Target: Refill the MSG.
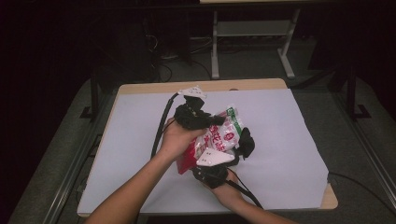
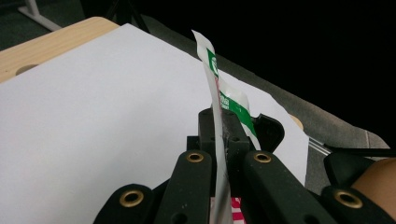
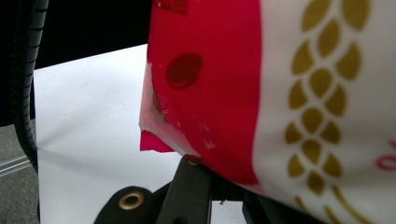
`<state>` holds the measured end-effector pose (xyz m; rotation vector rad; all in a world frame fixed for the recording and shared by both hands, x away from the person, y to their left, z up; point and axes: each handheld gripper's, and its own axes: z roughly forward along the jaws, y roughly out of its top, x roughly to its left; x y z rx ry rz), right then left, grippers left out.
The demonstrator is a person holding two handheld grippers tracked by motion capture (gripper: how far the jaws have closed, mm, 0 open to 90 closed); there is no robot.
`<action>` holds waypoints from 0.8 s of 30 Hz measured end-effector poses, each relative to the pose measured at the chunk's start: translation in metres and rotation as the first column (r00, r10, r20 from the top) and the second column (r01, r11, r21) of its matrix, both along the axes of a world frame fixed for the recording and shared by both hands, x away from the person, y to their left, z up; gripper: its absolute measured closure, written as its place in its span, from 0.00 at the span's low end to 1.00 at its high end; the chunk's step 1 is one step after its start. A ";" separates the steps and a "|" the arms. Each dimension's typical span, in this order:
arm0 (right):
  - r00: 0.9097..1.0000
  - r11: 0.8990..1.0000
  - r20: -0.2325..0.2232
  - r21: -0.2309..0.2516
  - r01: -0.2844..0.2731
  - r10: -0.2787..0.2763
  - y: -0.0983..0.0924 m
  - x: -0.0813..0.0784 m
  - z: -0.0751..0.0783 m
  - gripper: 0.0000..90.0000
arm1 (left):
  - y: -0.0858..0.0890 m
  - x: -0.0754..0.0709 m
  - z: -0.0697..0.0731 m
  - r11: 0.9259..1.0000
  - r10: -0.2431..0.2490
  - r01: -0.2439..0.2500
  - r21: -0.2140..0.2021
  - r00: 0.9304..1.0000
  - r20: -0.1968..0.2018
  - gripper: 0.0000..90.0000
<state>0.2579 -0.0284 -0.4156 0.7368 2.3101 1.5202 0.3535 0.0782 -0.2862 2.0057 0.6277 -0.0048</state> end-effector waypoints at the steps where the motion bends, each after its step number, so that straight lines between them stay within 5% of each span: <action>1: 1.000 1.000 0.000 0.000 0.000 0.000 0.000 0.000 0.000 1.00 | 0.000 0.000 0.000 1.000 0.000 0.000 0.001 1.000 -0.001 1.00; 24: 1.000 1.000 0.002 0.011 0.007 -0.007 -0.002 0.000 0.001 1.00 | -0.007 0.000 0.003 1.000 -0.007 0.007 0.027 1.000 0.007 1.00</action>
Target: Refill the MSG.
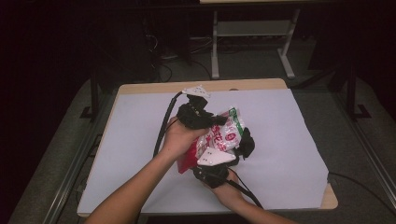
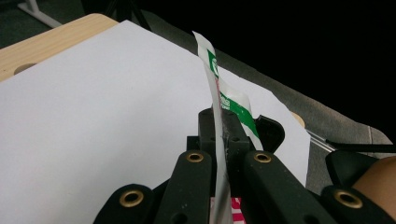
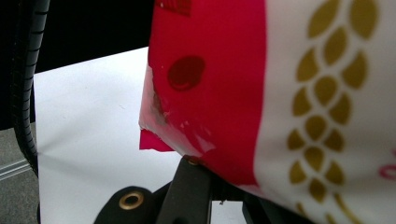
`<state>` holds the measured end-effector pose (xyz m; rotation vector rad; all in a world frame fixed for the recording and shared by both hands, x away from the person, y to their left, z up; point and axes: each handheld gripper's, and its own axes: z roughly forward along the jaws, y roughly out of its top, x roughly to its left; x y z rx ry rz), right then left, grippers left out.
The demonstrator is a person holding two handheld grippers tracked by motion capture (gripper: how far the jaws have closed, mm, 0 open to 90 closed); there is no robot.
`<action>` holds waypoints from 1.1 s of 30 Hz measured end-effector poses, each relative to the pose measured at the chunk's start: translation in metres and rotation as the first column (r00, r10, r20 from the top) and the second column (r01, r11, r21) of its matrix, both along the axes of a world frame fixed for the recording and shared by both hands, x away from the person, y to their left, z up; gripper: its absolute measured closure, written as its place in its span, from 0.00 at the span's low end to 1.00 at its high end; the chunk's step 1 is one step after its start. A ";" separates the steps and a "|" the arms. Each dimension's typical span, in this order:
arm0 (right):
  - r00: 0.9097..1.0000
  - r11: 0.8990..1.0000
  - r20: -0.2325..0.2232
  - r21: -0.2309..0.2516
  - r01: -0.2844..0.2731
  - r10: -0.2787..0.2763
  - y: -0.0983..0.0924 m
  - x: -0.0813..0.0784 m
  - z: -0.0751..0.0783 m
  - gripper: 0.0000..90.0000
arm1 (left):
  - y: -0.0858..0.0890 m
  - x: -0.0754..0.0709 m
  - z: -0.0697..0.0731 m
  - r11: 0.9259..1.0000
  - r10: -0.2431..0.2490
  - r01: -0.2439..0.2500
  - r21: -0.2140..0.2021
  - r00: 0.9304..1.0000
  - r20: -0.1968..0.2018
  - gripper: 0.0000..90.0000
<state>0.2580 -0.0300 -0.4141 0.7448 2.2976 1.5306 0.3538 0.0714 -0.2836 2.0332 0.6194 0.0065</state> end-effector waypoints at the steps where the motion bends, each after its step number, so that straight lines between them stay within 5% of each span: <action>1: 1.000 1.000 -0.001 0.000 0.000 0.000 0.000 0.000 0.000 1.00 | 0.000 0.000 0.000 1.000 0.000 0.000 0.000 1.000 0.000 1.00; 33: 1.000 1.000 -0.006 0.019 0.002 -0.002 0.001 0.000 -0.001 1.00 | -0.003 0.000 -0.001 1.000 0.007 -0.007 0.016 1.000 0.002 1.00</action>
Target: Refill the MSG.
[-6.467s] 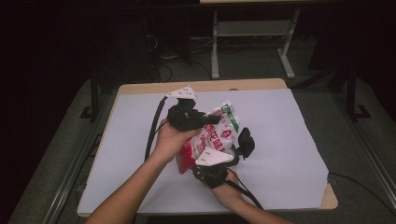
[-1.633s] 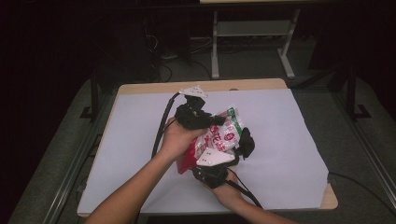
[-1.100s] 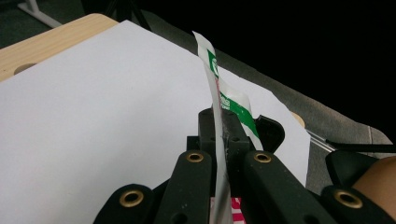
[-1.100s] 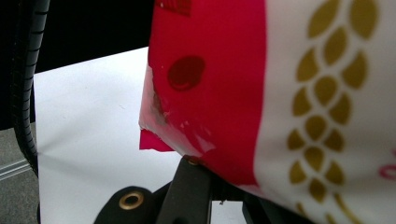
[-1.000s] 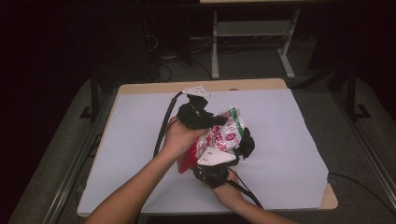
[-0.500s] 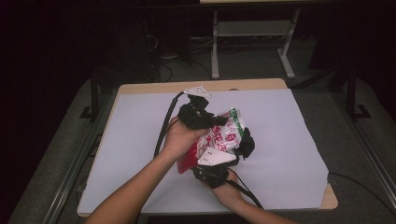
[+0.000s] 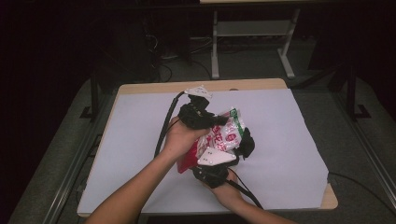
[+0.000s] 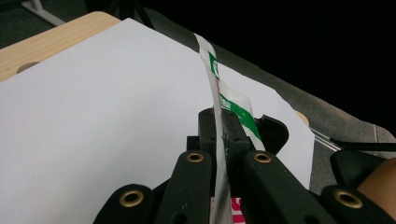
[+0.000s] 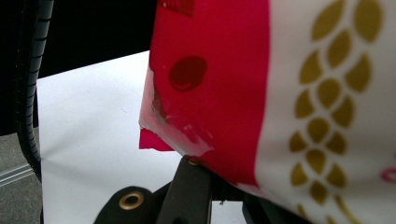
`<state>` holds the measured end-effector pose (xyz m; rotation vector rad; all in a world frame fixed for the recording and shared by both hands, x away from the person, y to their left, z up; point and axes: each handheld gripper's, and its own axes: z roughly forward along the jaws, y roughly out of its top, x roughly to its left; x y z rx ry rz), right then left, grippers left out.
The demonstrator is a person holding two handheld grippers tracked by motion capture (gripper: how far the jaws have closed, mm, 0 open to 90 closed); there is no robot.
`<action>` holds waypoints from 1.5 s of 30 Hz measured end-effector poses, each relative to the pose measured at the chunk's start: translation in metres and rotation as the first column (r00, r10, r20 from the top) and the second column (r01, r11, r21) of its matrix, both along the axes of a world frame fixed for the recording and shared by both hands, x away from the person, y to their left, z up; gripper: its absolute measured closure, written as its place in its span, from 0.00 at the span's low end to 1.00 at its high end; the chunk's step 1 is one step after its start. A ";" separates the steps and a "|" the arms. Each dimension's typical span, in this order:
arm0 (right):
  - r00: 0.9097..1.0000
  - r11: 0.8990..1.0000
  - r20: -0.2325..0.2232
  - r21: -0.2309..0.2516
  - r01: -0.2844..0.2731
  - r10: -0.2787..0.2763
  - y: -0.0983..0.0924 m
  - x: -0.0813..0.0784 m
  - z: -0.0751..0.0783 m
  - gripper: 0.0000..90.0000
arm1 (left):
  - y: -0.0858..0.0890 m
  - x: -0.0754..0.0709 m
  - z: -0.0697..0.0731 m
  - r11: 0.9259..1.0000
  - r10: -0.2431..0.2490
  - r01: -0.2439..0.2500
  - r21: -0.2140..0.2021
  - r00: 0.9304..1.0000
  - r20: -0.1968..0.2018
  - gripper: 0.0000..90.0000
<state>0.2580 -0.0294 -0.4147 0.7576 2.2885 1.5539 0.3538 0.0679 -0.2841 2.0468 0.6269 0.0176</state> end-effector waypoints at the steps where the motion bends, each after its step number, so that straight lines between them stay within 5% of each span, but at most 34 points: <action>1: 1.000 1.000 0.000 0.001 0.001 -0.001 0.000 0.000 0.000 1.00 | 0.000 0.000 0.000 1.000 0.000 0.000 0.000 1.000 0.001 1.00; 45: 1.000 1.000 -0.001 0.012 -0.008 0.008 0.001 -0.001 0.000 1.00 | -0.002 -0.001 -0.001 1.000 0.008 -0.008 0.009 1.000 -0.008 1.00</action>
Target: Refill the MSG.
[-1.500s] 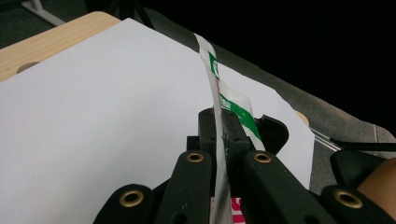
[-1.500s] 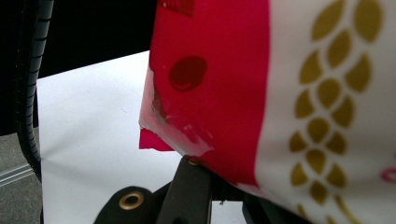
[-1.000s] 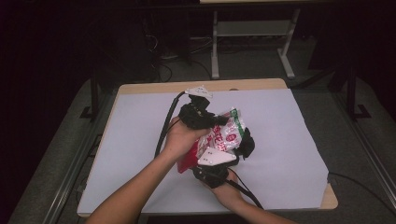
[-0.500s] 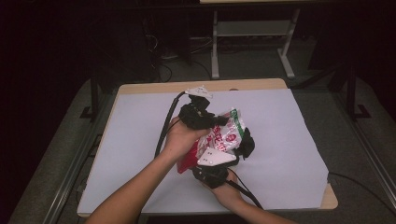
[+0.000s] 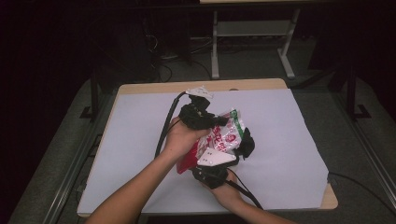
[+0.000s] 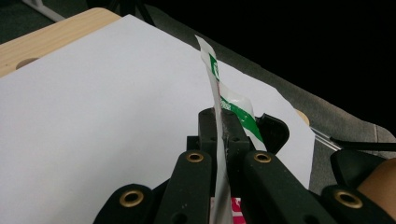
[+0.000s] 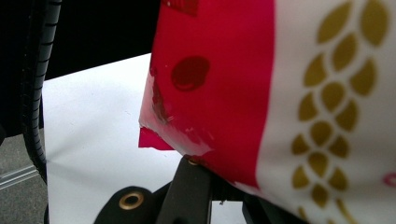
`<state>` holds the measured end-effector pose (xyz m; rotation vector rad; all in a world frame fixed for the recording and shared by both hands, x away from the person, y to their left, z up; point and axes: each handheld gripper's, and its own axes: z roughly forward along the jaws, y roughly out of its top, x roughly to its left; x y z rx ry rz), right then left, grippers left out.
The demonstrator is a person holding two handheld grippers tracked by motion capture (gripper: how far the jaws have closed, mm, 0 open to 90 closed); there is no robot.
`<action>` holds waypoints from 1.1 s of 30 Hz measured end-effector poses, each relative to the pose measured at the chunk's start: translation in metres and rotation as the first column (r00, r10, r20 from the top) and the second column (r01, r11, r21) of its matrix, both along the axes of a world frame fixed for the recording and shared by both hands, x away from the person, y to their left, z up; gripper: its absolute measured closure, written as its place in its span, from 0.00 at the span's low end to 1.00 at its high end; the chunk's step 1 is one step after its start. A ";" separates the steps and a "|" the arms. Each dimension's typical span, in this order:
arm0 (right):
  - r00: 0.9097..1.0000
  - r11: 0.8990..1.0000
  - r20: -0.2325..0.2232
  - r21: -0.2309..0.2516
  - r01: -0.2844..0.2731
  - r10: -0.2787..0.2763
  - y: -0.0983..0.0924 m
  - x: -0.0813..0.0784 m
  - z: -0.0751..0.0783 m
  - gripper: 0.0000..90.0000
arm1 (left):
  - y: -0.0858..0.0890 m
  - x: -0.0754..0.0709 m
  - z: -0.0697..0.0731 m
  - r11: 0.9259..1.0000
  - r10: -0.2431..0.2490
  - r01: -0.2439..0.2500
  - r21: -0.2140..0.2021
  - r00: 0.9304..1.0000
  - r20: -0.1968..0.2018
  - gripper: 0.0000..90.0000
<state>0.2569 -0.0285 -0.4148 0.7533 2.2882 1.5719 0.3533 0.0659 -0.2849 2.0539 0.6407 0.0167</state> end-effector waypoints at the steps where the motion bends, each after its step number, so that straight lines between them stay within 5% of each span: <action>1: 1.000 1.000 0.000 0.000 -0.001 0.001 0.000 0.000 0.000 1.00 | 0.000 0.000 0.000 1.000 0.001 -0.001 -0.001 1.000 -0.001 1.00; 33: 1.000 1.000 0.007 0.005 -0.004 0.004 0.001 -0.001 0.001 1.00 | -0.004 -0.001 0.000 1.000 0.014 -0.014 0.025 1.000 0.003 1.00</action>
